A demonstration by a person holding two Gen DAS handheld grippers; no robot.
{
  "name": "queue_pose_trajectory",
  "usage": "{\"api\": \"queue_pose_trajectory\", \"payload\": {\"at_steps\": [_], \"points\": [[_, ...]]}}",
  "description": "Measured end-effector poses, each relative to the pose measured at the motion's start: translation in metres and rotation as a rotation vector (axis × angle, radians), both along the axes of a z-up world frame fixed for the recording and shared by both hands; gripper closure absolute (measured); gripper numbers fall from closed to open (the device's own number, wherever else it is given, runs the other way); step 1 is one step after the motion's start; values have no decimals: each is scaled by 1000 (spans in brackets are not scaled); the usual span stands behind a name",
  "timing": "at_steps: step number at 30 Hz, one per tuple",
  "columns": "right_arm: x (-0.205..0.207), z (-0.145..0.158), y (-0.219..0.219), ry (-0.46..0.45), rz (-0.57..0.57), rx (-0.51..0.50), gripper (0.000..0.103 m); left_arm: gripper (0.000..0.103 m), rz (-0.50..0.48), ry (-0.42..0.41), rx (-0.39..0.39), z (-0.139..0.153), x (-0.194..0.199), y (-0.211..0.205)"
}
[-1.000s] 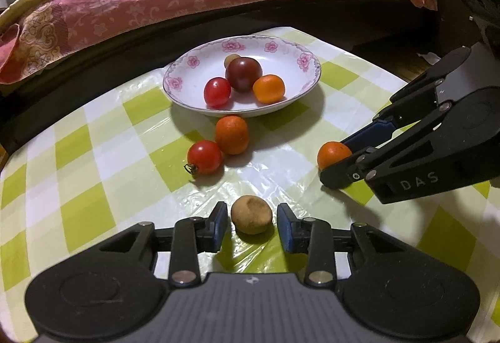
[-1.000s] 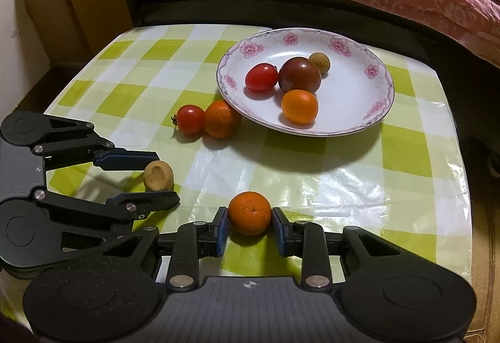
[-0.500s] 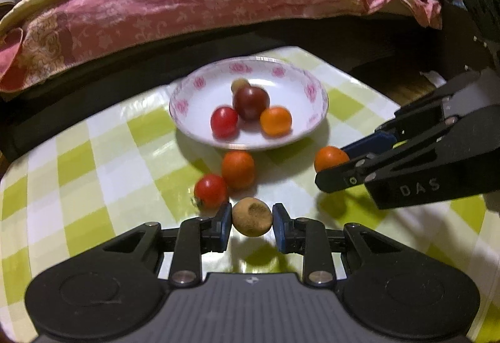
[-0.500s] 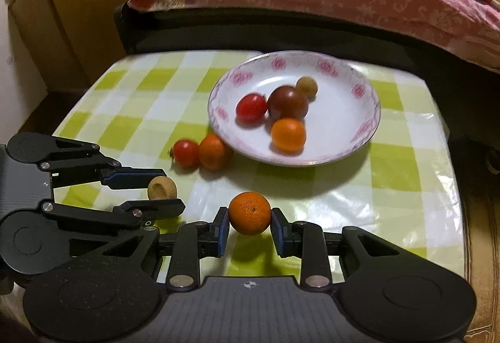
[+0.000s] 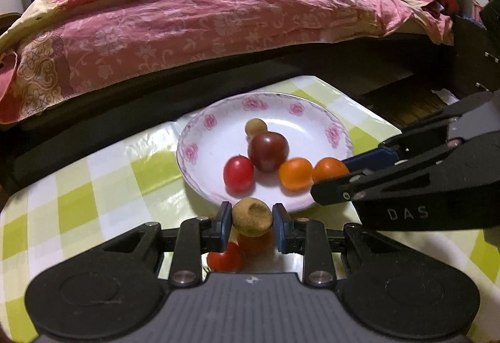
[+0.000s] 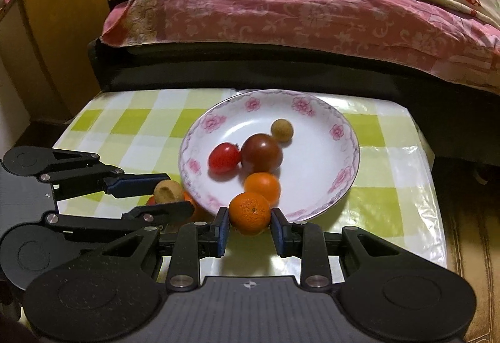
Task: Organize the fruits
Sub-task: 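Carry the tan fruit and orange tomato in both grippers over the plate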
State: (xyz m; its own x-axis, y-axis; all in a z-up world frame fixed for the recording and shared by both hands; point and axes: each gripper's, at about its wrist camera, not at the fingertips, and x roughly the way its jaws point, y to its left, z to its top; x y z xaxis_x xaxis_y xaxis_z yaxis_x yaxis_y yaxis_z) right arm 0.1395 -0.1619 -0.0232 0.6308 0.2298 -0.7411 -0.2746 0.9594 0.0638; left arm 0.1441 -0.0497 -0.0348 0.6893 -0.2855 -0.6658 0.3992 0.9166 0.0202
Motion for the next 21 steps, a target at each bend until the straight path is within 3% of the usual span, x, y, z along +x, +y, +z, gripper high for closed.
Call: {"api": "queue_pose_trajectory", "payload": {"at_steps": [21], "points": [[28,-9,-10,-3,-60,-1,77,66,-3,13,74,-8,33,-17]]}}
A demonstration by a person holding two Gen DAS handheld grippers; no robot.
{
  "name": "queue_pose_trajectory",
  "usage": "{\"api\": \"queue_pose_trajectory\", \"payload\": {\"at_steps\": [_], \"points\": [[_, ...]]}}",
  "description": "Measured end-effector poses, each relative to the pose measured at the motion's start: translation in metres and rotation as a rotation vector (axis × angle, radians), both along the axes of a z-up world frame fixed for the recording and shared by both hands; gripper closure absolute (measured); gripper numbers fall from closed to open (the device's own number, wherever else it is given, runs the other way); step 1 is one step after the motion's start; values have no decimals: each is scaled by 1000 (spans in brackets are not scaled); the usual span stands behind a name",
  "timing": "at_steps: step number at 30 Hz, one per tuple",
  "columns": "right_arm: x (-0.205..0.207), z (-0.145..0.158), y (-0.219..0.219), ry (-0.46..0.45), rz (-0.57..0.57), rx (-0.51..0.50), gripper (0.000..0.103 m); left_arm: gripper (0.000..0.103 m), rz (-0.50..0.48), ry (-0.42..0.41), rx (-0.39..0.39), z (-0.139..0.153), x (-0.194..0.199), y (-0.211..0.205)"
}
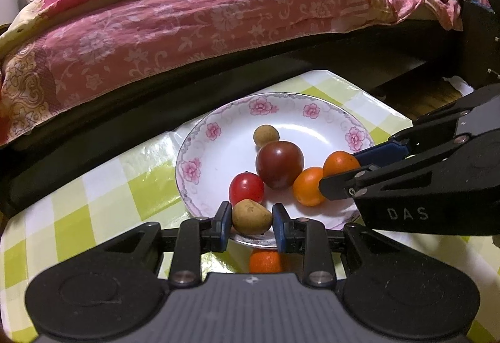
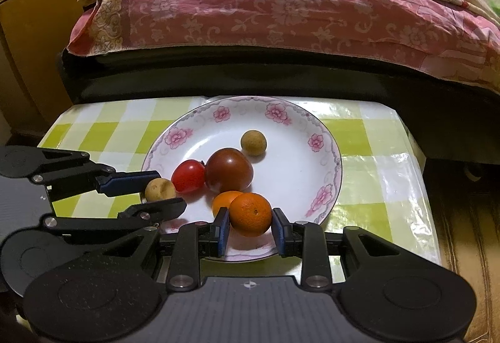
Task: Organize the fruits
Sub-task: 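Carry the tan fruit and orange tomato in both grippers over the plate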
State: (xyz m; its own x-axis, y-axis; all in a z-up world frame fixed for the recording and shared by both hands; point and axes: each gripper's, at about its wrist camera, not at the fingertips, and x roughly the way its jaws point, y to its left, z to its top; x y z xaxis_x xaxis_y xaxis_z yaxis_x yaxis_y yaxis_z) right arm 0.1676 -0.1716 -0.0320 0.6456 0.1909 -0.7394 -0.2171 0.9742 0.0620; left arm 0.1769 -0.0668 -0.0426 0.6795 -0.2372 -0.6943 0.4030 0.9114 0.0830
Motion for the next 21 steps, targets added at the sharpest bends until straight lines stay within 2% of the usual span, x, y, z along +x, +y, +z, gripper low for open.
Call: {"api": "queue_pose_trajectory", "payload": {"at_steps": [9,14,21], "points": [[0,1,0,-14,-6,13,74,65,3,2,-3,2,0,1],[-1,3,1,-29,-4,22,69,60,3,-1,-13,4,-2,4],[-4,8,-2,-53,-21,24,69,59,17,-21,-27,11,-6,12]]}}
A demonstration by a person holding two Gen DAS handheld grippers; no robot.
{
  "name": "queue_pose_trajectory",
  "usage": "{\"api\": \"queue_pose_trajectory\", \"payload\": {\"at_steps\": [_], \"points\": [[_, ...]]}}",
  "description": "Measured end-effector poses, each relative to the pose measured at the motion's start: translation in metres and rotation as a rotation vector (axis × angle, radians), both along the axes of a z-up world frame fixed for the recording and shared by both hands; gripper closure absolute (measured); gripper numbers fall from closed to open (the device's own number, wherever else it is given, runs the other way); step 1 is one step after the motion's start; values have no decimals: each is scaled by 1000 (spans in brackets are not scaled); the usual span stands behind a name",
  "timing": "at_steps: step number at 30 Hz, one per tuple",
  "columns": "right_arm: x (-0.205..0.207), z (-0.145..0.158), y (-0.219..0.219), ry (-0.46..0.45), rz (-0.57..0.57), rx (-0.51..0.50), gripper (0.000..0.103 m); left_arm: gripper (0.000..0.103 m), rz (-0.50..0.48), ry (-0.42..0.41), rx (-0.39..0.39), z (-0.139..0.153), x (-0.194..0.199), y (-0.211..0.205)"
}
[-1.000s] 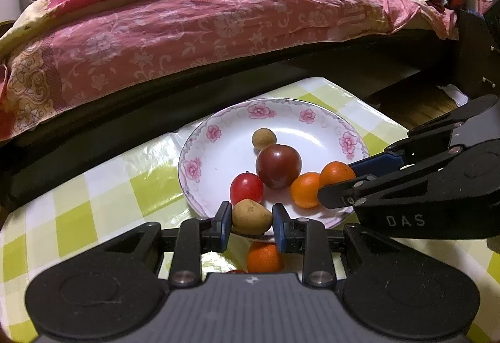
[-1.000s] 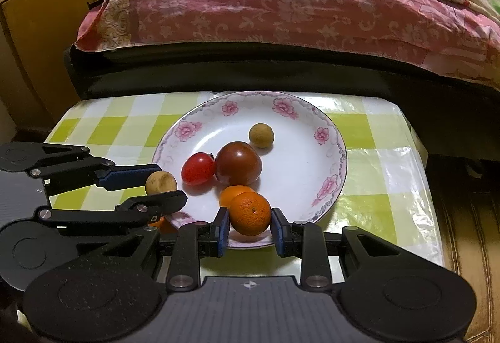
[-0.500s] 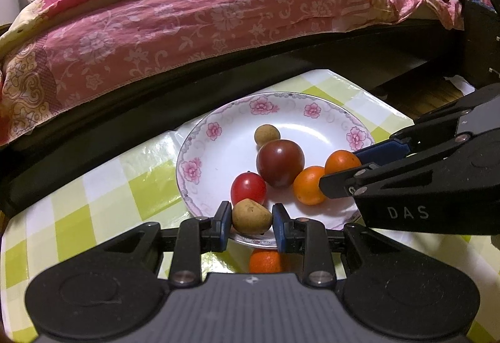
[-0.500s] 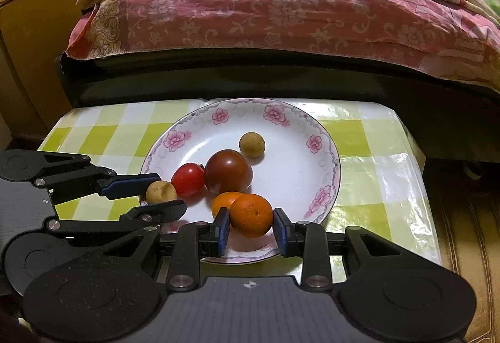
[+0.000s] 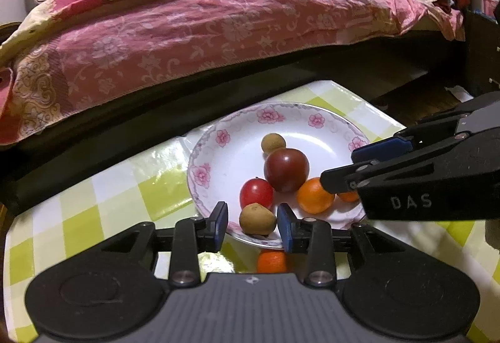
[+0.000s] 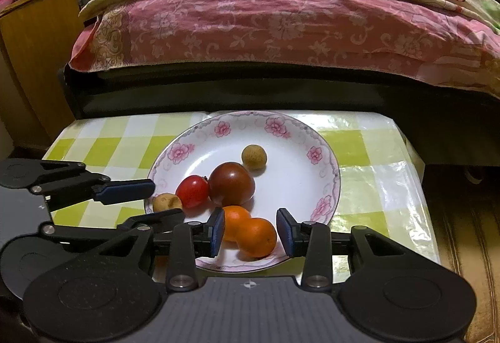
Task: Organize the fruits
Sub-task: 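Open both grippers to drop the fruits onto the plate, then move both grippers toward the last red cherry tomato and orange tomato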
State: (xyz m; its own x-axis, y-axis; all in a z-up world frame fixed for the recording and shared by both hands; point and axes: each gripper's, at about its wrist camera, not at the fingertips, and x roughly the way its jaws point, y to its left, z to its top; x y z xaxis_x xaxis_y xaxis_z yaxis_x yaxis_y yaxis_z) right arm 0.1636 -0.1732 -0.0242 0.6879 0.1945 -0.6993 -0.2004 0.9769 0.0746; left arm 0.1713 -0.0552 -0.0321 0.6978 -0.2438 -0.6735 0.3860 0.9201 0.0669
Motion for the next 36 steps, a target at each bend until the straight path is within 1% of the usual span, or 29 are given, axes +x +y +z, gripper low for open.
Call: {"api": "queue_pose_trajectory", "payload": {"at_steps": [4,10,13,18,22,24,26,29,36], "points": [[-2,3,-2,-7,-13,8,69,59,6,-4,-1,4,0,3],[-8,4,0,-12,6,6,69,59,20,-8,4,8,-6,13],[-12,4,3,-10,23,10,69,59,27,4,-2,10,-12,23],[-22,5,10,-8,62,18,69,59,23,26,15,12,-27,39],[-33,5,18,7,96,30,69,59,19,75,15,10,-38,51],[-38,3,23,19,118,32,69,59,9,94,22,10,-45,55],[-43,-1,29,32,142,32,69,59,-2,96,33,10,-51,57],[-45,-8,41,50,169,20,69,59,-6,103,13,8,-55,59],[-35,-24,55,90,166,30,69,59,-39,119,14,-1,-57,59]]}}
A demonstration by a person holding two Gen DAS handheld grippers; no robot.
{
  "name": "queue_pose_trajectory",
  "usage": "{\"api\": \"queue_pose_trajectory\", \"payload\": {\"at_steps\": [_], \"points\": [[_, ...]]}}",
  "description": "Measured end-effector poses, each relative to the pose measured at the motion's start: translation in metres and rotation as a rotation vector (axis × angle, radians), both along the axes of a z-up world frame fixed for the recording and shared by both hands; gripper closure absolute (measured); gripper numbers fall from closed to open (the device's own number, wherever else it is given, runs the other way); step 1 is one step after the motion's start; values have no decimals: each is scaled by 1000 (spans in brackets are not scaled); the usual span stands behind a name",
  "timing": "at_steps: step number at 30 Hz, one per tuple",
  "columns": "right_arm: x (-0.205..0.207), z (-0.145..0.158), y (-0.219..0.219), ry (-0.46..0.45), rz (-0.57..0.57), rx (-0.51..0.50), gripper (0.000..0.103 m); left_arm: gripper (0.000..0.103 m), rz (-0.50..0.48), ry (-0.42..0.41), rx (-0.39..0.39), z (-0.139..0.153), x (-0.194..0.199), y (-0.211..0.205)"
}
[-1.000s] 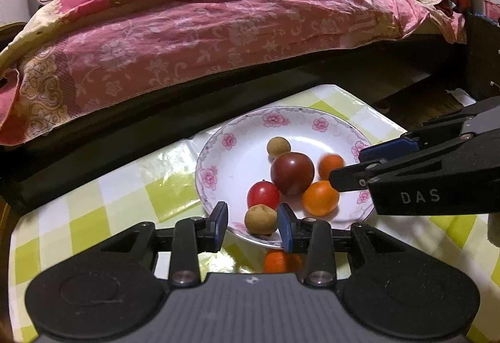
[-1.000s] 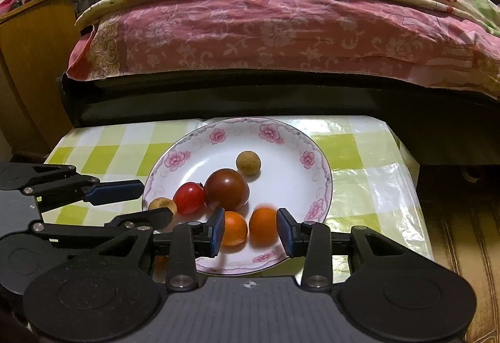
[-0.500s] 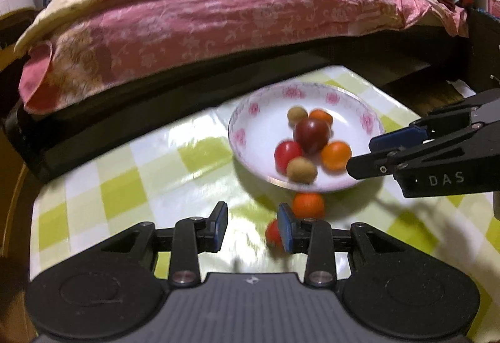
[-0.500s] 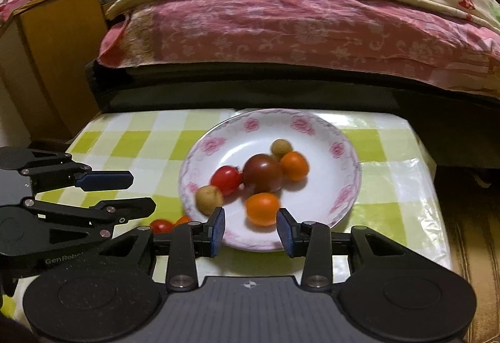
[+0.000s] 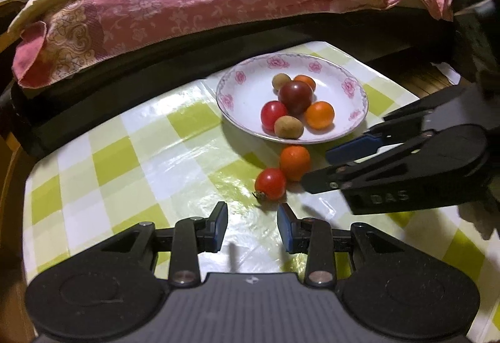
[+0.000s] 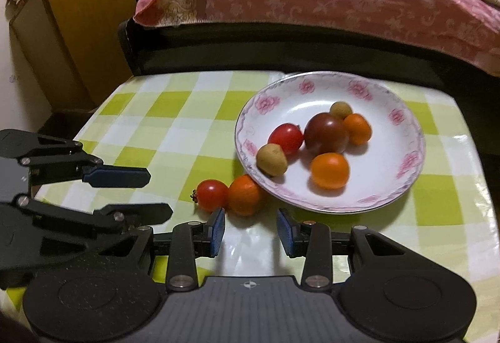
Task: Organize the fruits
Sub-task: 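Move both grippers toward the last red cherry tomato and orange tomato, then grasp the red cherry tomato with the left gripper while the right gripper grasps the orange tomato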
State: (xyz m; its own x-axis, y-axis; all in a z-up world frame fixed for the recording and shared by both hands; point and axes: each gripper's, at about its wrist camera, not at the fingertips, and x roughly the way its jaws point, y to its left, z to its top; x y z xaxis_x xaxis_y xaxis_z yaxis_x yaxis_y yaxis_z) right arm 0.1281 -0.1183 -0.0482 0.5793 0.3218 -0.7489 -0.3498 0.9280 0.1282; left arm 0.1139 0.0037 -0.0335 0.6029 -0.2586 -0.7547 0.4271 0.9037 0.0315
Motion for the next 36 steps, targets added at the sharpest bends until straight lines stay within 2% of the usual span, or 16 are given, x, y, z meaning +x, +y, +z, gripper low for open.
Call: {"api": "queue_pose_trajectory", "payload": {"at_steps": [9,14,19,26,31,36], "points": [[14,-9,3,3,-33,44,70,59,-31,5,-2,-7,2,1],[17,-9,2,13,-47,56,76,59,-28,9,2,-12,7,3],[15,-7,0,32,-31,70,77,59,-23,11,-8,-14,10,6],[-4,-1,-11,49,-44,45,77,59,-43,6,-35,-20,22,-10],[-16,-2,-21,49,-54,2,77,59,-62,-12,-16,-26,26,-24],[-21,-3,-27,48,-52,4,77,59,-53,-25,-16,-31,32,-29]]}}
